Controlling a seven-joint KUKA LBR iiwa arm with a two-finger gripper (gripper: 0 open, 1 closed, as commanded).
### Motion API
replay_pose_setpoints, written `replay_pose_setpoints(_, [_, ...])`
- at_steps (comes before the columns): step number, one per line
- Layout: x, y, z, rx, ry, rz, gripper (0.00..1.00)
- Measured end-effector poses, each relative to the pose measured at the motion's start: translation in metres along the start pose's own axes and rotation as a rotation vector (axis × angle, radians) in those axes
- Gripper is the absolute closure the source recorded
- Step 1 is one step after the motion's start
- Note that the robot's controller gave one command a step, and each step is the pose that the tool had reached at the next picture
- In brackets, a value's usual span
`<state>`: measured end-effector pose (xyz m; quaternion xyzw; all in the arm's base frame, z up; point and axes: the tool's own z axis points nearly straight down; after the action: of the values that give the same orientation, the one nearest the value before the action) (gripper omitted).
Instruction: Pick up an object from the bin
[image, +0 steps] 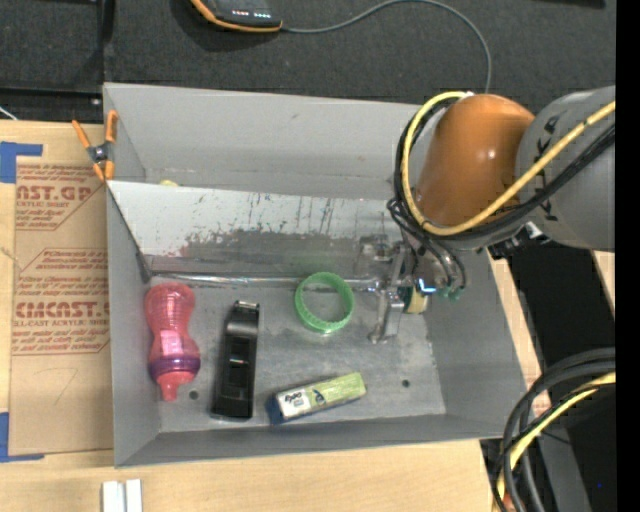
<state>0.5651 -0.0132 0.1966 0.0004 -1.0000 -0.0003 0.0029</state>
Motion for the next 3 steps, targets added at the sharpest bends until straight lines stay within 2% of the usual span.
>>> replay_pose_setpoints(1, [-0.002,0.0,-0.005,0.0,-0.008,0.0,0.0])
replay_pose_setpoints(2, [-0.021,0.022,0.108,-0.002,-0.012,0.091,0.0])
replay_pose_setpoints(3, [-0.029,0.028,0.053,0.0,-0.015,0.018,0.0])
